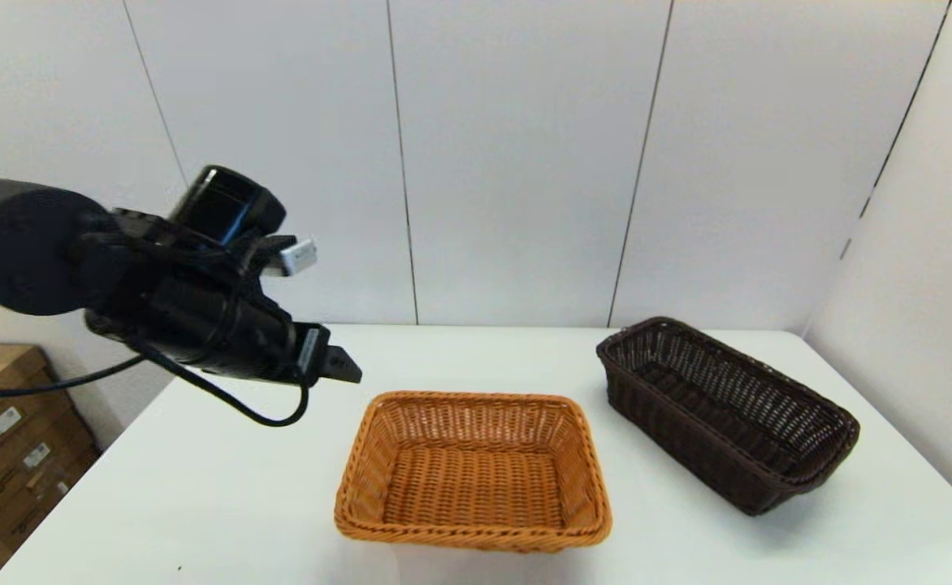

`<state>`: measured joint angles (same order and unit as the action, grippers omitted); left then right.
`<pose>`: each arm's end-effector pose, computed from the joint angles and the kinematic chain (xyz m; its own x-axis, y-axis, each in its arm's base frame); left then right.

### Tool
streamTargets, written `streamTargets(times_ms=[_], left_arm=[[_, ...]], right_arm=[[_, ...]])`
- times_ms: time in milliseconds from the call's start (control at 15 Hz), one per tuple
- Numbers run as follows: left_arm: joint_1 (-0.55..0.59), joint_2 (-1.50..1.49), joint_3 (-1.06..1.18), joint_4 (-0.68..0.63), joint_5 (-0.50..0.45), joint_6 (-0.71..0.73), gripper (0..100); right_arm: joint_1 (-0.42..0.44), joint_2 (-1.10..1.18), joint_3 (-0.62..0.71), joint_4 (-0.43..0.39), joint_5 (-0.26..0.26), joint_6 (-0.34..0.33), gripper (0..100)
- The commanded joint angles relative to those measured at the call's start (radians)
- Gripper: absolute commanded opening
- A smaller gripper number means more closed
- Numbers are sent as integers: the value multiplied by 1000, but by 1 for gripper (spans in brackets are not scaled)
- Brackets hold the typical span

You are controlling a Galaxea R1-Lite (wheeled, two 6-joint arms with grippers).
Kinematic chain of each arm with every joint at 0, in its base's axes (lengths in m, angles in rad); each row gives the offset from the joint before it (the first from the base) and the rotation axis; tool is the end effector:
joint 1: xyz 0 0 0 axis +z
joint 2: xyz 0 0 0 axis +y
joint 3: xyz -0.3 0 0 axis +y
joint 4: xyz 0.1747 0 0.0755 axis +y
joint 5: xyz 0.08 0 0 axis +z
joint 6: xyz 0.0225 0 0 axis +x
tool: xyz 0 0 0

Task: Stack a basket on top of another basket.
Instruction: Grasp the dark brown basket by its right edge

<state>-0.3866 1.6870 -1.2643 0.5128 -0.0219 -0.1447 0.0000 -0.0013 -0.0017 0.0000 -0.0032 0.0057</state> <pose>0.2646 -0.1083 0.2127 0.5412 -0.2440 -0.8047 0.2774 0.9552 -0.1030 -0.0230 -0.0001 0.0759 1.0000 -0.0032 0.0030 0.0032 1.0000 0.0057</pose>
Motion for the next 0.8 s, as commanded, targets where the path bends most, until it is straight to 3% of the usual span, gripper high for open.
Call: streamTargets(times_ms=[67, 400, 800], left_arm=[[6, -317, 123, 10, 88, 241, 100], [28, -572, 287, 29, 120, 246, 100], [258, -917, 503, 15, 114, 211, 100]], right_arm=[[0, 1, 0, 0, 0, 0, 100], [0, 1, 0, 0, 0, 0, 100], [0, 1, 0, 0, 0, 0, 100]])
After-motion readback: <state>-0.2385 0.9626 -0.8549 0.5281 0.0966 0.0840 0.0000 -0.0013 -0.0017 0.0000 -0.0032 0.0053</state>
